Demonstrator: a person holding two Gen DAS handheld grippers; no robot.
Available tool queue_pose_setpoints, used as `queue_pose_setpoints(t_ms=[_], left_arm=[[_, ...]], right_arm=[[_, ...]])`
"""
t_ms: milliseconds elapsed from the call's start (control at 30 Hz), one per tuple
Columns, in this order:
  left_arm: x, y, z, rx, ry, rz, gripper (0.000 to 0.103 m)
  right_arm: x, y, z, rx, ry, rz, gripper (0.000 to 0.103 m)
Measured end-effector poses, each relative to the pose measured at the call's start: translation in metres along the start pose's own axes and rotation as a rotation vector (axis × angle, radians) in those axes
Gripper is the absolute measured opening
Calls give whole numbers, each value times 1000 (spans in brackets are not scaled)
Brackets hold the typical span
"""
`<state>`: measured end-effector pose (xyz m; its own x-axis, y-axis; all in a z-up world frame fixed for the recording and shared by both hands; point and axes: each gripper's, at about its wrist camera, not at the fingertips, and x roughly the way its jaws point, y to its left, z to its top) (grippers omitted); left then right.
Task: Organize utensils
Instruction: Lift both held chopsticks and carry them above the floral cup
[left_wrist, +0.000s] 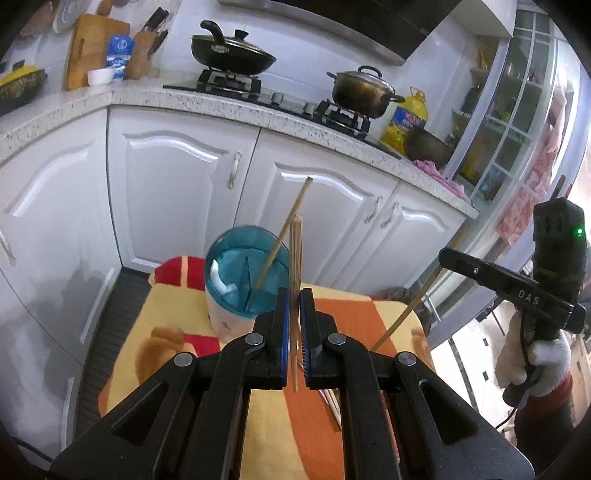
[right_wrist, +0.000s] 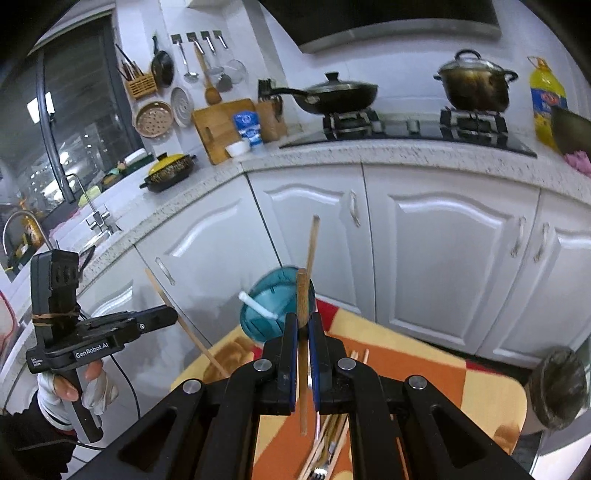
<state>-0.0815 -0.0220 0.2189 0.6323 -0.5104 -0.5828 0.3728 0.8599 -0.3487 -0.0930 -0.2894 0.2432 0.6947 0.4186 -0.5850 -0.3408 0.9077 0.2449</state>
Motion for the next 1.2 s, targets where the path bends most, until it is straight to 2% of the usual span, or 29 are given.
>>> queue_pose_setpoints(t_ms=[367, 1200], left_arm=[[11, 3, -2, 5, 26, 33, 4], [7, 5, 2, 8, 19, 49, 4]], right_arm=[[8, 7, 8, -19, 3, 1, 5], [8, 11, 17, -37, -1, 1, 5]])
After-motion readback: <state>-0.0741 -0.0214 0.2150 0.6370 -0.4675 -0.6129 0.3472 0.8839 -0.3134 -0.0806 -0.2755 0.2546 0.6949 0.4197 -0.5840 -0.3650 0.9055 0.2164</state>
